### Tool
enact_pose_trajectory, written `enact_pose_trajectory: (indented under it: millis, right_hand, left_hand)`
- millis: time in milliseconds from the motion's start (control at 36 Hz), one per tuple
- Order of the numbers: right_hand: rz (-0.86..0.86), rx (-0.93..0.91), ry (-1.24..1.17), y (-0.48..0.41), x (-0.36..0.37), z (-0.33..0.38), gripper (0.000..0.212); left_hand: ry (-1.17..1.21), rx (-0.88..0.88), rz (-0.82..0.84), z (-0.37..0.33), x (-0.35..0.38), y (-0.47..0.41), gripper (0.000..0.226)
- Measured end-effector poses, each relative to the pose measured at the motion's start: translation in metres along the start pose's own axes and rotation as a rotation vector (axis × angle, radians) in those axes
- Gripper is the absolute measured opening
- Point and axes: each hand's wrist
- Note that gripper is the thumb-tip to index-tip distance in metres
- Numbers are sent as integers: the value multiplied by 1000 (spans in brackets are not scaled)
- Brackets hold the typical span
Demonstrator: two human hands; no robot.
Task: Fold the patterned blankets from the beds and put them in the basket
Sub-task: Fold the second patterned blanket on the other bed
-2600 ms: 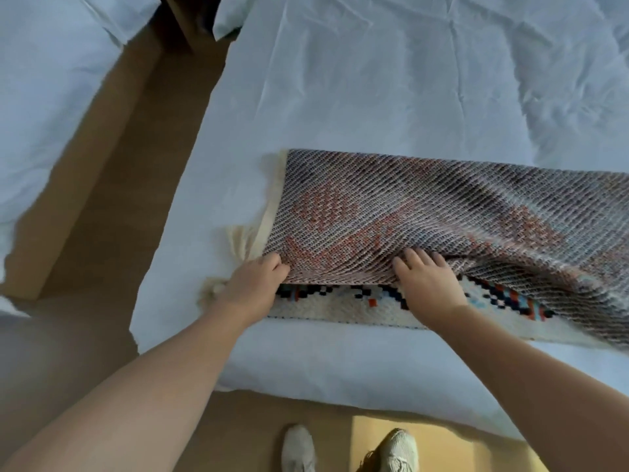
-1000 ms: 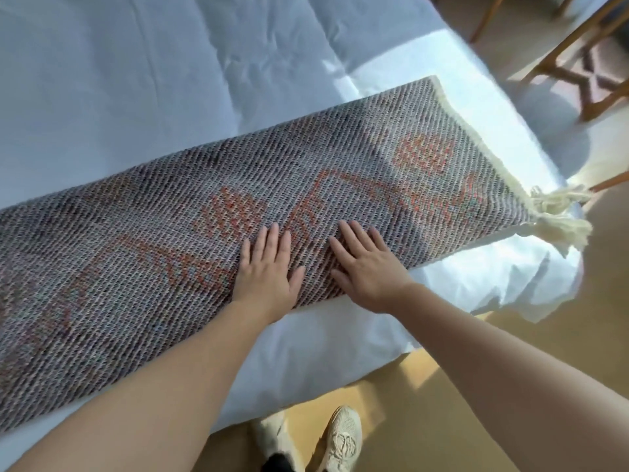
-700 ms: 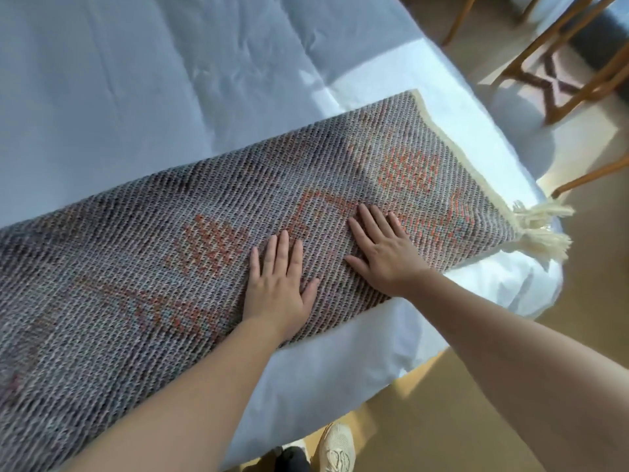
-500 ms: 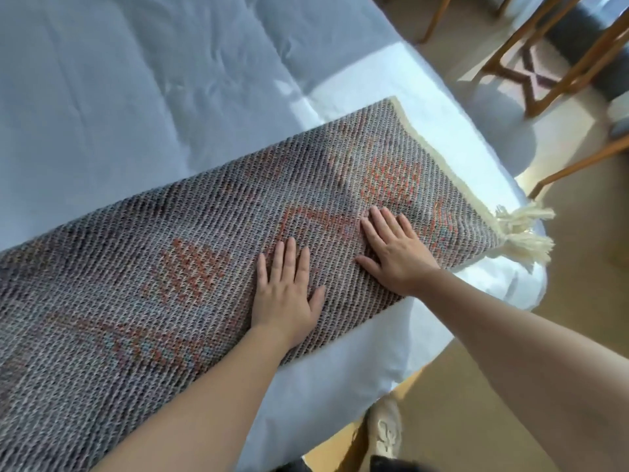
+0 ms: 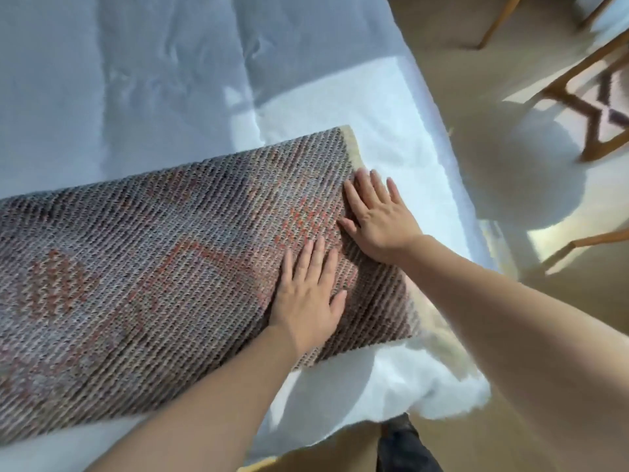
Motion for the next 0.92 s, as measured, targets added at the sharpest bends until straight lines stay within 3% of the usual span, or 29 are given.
enact_pose_trajectory:
  millis: [278, 389, 472, 528, 583, 639, 778, 917]
  right_hand:
    - [16, -146, -345, -57, -73, -45, 57]
    - [-42, -215, -312, -81, -91, -42, 55]
    - [-41, -209, -274, -95, -97, -42, 45]
    - [-54, -206, -195, -103, -98, -42, 29]
    - [-53, -182, -160, -105, -101, -42, 13]
    - [-37, -180, -243, -104, -103, -41, 17]
    - [-19, -210, -371, -90, -114, -33, 21]
    - [-26, -220, -467, -71, -136, -20, 19]
  left_hand:
    - [235, -169, -63, -94, -27, -43, 72]
    - [181, -286, 24, -121, -42, -62, 67]
    - [201, -384, 89, -131, -49, -79, 26]
    - [276, -405, 161, -132, -54, -85, 34]
    - [271, -467, 108, -136, -57, -82, 39]
    - [221, -523, 9, -140, -54, -74, 37]
    - [324, -562, 112, -136, -75, -49, 20]
    - [416, -584, 96, -134, -92, -17, 23]
Point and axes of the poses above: each hand's wrist, its own y-axis away from the middle knuckle, its own x-axis out of the palm, z = x × y, and after that the axes turned 12 degrees about z, right-handed
